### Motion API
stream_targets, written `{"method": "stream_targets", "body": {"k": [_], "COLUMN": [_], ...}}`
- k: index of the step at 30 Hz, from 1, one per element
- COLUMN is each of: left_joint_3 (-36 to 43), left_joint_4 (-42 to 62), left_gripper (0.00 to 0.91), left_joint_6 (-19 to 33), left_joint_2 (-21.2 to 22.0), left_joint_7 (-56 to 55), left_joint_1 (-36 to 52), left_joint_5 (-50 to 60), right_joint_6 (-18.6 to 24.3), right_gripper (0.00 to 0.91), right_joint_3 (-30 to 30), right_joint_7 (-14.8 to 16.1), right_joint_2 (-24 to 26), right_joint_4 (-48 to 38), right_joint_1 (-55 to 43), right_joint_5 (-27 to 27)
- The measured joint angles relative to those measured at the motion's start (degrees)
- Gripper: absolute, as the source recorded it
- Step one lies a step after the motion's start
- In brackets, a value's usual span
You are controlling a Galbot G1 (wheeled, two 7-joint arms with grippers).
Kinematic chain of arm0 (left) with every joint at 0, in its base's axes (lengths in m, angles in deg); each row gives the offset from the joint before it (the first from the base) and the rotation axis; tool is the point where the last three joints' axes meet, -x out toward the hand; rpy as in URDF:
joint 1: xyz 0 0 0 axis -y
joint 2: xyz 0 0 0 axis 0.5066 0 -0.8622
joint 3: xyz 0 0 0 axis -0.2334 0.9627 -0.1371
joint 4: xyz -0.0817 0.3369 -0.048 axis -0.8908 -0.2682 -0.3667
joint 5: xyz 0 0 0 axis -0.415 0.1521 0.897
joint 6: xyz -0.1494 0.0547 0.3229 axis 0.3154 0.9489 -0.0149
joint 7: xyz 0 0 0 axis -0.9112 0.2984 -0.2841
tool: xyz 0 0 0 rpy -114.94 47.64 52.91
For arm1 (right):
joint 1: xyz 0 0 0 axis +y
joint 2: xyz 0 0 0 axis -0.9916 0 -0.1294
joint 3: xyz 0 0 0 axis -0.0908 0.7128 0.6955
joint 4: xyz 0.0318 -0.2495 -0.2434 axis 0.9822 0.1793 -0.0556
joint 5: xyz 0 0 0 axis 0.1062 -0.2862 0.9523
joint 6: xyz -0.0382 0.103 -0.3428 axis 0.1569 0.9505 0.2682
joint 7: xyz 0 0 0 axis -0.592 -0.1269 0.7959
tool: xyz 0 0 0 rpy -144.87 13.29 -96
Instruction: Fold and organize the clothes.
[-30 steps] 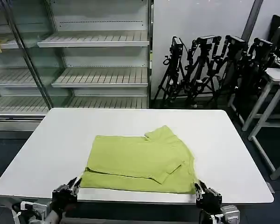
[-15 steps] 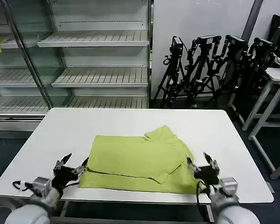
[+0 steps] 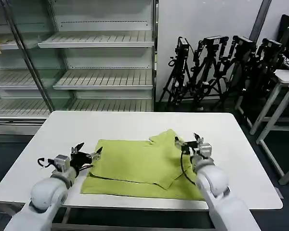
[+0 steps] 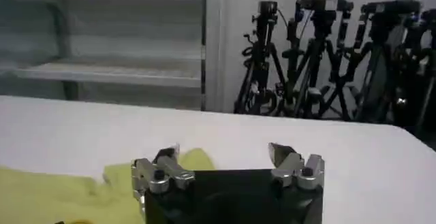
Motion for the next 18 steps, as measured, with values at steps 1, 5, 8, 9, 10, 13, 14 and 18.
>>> {"method": "stream_targets", "body": {"k": [1, 5, 8, 9, 10, 13, 14, 18], "left_joint_3": [0.48, 2.22, 3.16, 3.44, 3.7, 4.49, 4.65, 5.46], "left_joint_4": [1.11, 5.25, 8.14, 9.16, 9.99, 12.36, 13.03, 15.42], "left_gripper": [0.907, 0.907, 0.907, 0.907, 0.907, 0.907, 0.907, 0.907], "left_joint_6": [-0.01, -0.26, -0.31, -0.33, -0.32, -0.32, -0.33, -0.37], "left_joint_2": [0.04, 0.16, 0.5, 0.62, 0.69, 0.77, 0.77, 0.86], "left_joint_7": [0.2, 0.86, 1.15, 1.15, 1.29, 1.58, 1.69, 2.39], "left_joint_1": [0.99, 4.77, 6.97, 7.73, 8.41, 10.18, 10.65, 12.41], "left_joint_5": [-0.17, -0.42, -0.33, -0.31, -0.3, -0.14, -0.05, 0.26], "right_joint_6": [-0.01, -0.02, -0.03, -0.03, -0.04, -0.04, -0.04, -0.05], "right_gripper": [0.907, 0.907, 0.907, 0.907, 0.907, 0.907, 0.907, 0.907], "right_joint_3": [0.33, 1.21, 1.94, 2.11, 2.2, 2.46, 2.58, 3.03], "right_joint_7": [0.07, 0.39, 0.53, 0.58, 0.62, 0.73, 0.76, 0.82], "right_joint_2": [-0.44, -2.01, -3.15, -3.45, -3.7, -4.32, -4.47, -5.14], "right_joint_4": [-1.44, -6.84, -10.52, -11.68, -12.68, -15.56, -16.33, -19.25], "right_joint_1": [-1.04, -4.76, -7.11, -7.81, -8.4, -10.02, -10.44, -11.83], "right_joint_5": [-0.06, -0.51, -0.69, -0.78, -0.87, -1.21, -1.3, -1.86]}}
